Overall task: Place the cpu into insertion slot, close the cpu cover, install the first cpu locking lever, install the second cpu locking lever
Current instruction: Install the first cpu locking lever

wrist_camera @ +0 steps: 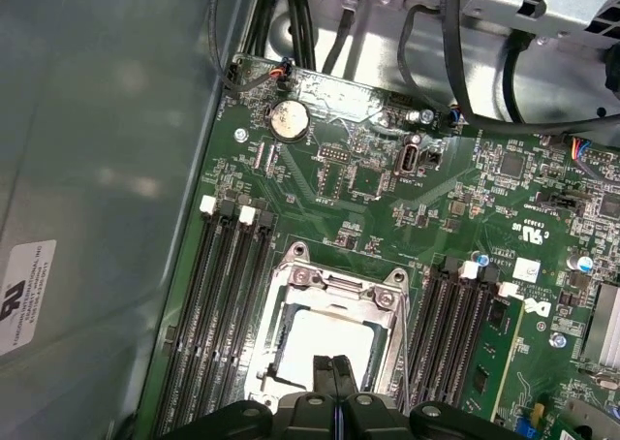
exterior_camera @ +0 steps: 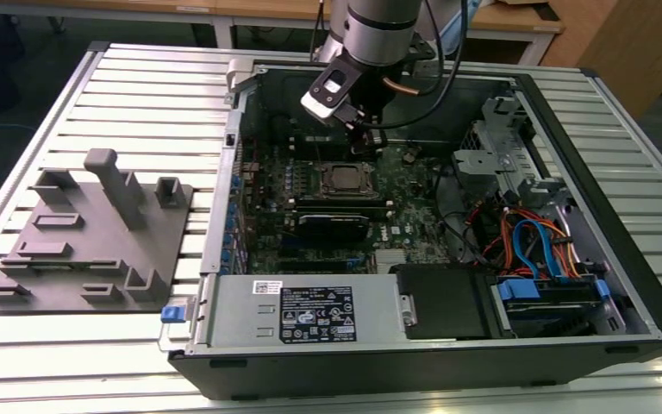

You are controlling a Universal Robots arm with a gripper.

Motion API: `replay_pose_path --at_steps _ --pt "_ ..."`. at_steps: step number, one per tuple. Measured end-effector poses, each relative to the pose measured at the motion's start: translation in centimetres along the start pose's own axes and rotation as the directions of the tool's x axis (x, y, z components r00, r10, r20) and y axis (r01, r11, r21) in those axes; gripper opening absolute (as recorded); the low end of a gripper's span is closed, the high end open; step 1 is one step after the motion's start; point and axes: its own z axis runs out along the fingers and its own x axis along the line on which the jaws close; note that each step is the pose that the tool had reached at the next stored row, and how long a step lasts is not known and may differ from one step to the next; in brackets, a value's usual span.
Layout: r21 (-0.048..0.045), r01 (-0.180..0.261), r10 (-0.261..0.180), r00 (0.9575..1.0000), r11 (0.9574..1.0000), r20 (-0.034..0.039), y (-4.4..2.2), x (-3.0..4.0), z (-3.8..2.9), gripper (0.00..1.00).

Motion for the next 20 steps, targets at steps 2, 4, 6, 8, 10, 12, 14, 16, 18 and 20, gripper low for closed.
replay_pose_path --at_steps 2,4,6,8,10,12,14,16,18,20 --pt "0.0000 0.000 0.000 1.0000 1.0000 0.0000 0.00 0.00 0.00 0.10" --pt "0.0000 0.000 0.000 1.0000 1.0000 0.0000 0.00 0.00 0.00 0.10" --pt "0.0000 0.000 0.000 1.0000 1.0000 0.0000 0.00 0.00 0.00 0.10" --pt "0.0000 0.000 0.000 1.0000 1.0000 0.0000 0.00 0.00 0.00 0.10" --pt "0.0001 0.005 -0.005 1.0000 1.0000 0.0001 0.00 0.00 0.00 0.10" --pt "0.0004 0.028 -0.028 0.9996 0.9996 0.0004 0.00 0.00 0.00 0.10" --pt "0.0009 0.063 -0.063 0.9980 0.9980 0.0008 0.00 0.00 0.00 0.10" --pt "0.0015 0.098 -0.098 0.9952 0.9952 0.0013 0.00 0.00 0.00 0.10" --pt "0.0019 0.123 -0.123 0.9924 0.9924 0.0015 0.00 0.00 0.00 0.10" --pt "0.0022 0.132 -0.132 0.9912 0.9912 0.0017 0.00 0.00 -0.01 0.10"
